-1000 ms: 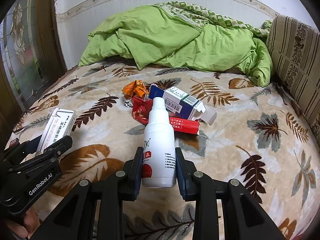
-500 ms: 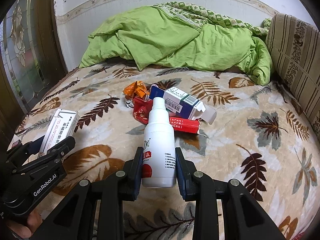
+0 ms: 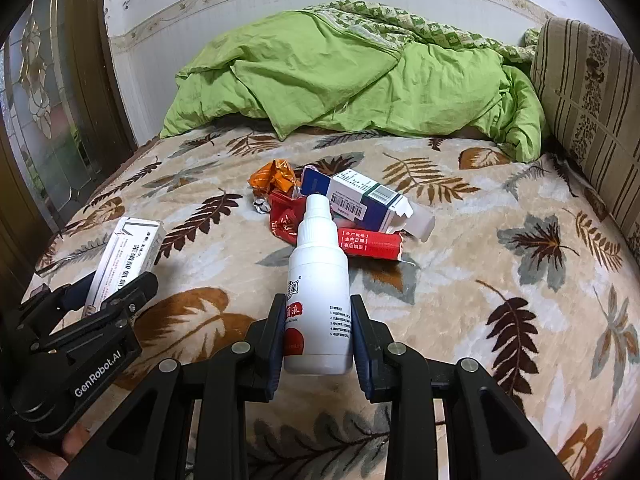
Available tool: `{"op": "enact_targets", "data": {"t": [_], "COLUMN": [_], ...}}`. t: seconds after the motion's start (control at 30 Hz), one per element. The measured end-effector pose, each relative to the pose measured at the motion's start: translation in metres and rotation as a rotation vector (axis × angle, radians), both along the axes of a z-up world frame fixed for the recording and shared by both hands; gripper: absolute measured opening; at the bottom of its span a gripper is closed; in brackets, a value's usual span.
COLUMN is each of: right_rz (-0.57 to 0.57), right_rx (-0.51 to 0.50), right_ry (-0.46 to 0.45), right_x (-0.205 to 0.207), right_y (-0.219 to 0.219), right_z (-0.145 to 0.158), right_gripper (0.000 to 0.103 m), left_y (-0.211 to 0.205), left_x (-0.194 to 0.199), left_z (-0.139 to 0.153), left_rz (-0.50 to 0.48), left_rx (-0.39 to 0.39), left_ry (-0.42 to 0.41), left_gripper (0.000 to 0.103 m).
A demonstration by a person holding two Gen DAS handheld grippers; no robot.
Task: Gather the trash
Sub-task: 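Lift the white medicine box and white bottle above the bed with both tools, then carry the box and bottle over the red wastebasket and open both tools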
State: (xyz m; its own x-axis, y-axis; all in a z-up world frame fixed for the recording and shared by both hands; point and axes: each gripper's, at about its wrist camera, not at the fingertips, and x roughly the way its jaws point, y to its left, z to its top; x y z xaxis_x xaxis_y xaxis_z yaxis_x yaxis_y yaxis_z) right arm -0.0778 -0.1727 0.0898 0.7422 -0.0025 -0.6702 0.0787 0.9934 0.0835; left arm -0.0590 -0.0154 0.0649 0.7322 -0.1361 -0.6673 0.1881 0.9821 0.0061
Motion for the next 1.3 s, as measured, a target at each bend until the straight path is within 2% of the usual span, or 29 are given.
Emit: {"op": "enact_targets", "data": {"t": [0.3,0.57,0.73,0.9,1.07,1.3], "right_rz": [-0.023,-0.026,-0.067,-0.191,-0.369,-0.61], "right_rx": [0.09,0.181,0.237,0.269,0.297,0.321], "right_ry": [0.004,-0.013,-0.042,-0.046,-0.031,-0.016], "right_x": [-0.02,-0.072,-0.113,-0.164,-0.223,-0.308], "right_y": [-0.012,-0.036,-0.066,-0.113,-0.167,-0.233], "right_z": [0.008,0.03,0.048,0.051,0.046,0.039], "right_gripper": [0.032,0.032,0.032,0.032,0.031,0.031], "left_y": [-0.013,-0.038,-0.07,-0.106,-0.155,-0.232], "left_x": [-0.018,-0.047,-0.075,-0.105,-0.141,-0.201], "left_z": [0.003,0.017,0.031,0.044,0.055,0.058], "left_rz": [-0.102,-0.259,-0.371,-0.51,-0.679,-0.933], "left_rx": [-0.012,-0.064,-0.084,-0.082,-0.07,-0.065], "left_ry": [0.02,0.063,0.072,0.073,0.078,0.145], "left_gripper": [0.051,0.051,0.051,0.051,0.051,0.051]}}
